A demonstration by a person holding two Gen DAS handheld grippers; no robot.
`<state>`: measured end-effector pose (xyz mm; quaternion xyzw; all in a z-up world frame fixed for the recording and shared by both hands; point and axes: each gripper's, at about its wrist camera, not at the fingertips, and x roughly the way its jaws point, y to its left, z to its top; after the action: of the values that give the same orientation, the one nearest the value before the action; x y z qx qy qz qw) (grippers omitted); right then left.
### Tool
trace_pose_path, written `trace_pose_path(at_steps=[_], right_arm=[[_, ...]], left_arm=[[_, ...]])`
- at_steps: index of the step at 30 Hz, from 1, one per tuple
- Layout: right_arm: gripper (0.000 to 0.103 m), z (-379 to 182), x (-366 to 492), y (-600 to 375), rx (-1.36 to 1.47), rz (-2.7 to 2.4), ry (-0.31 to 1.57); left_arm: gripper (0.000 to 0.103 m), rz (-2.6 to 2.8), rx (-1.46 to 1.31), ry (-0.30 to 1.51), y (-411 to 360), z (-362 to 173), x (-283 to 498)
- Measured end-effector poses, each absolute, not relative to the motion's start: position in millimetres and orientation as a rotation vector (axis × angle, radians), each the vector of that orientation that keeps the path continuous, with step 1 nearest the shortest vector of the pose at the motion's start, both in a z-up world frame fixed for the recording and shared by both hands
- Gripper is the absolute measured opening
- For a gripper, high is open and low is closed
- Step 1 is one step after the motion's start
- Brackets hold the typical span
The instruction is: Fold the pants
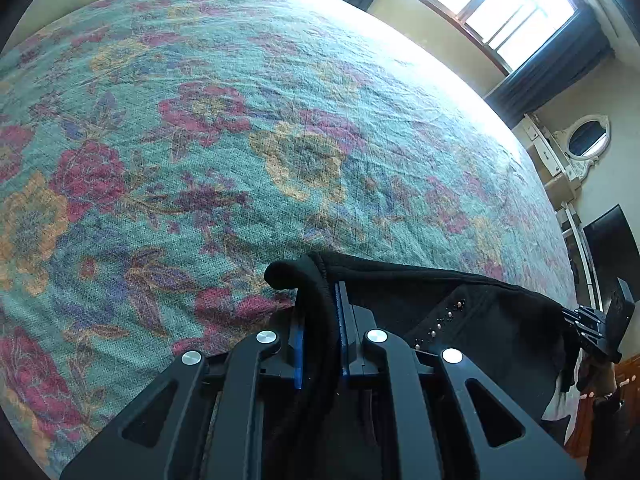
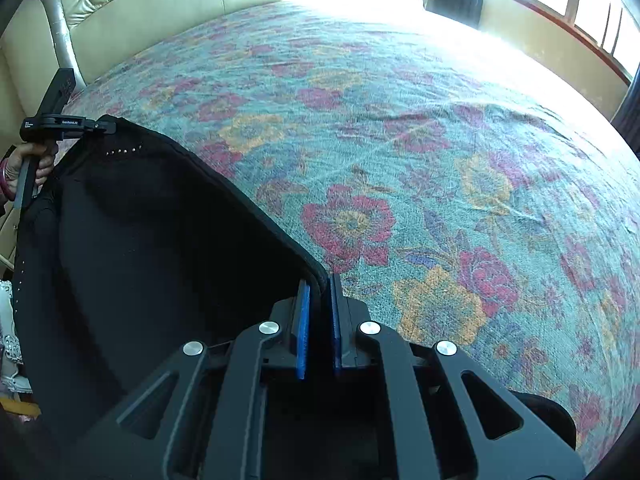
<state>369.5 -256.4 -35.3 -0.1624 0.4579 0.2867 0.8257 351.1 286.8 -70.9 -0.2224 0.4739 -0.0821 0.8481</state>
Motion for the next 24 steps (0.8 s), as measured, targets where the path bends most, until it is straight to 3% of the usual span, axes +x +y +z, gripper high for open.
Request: trace_pose_path(at_steps=[10, 16, 18, 21, 23, 24], right_arm=[[0.008, 58, 198, -281, -0.44, 0.487, 0.577], [0.008, -3, 76, -276, -0.511, 0.477, 0.623], [0.01, -36, 55, -272, -0.507, 0.501, 0.717], [0.017, -66, 38, -267, -0.502, 0.514, 0.829], [0.032, -58, 34, -272, -0.416, 0.519, 0.848], [0.049, -49, 31, -278, -0.329, 0.527, 0.865]], left_arm=[[0.012, -0.407, -0.621, 0.699, 297, 17, 264], [0.014, -0.447, -0.633, 0.724, 299, -4, 172], [0.023, -0.407, -0.636, 0.79, 302, -33, 148], [0.03, -0.33, -0.688, 0.886, 316, -77, 118], [0.031, -0.251, -0.751, 0.875, 331, -90, 94], [0.031, -0.232, -0.805, 0.851, 340, -95, 83]])
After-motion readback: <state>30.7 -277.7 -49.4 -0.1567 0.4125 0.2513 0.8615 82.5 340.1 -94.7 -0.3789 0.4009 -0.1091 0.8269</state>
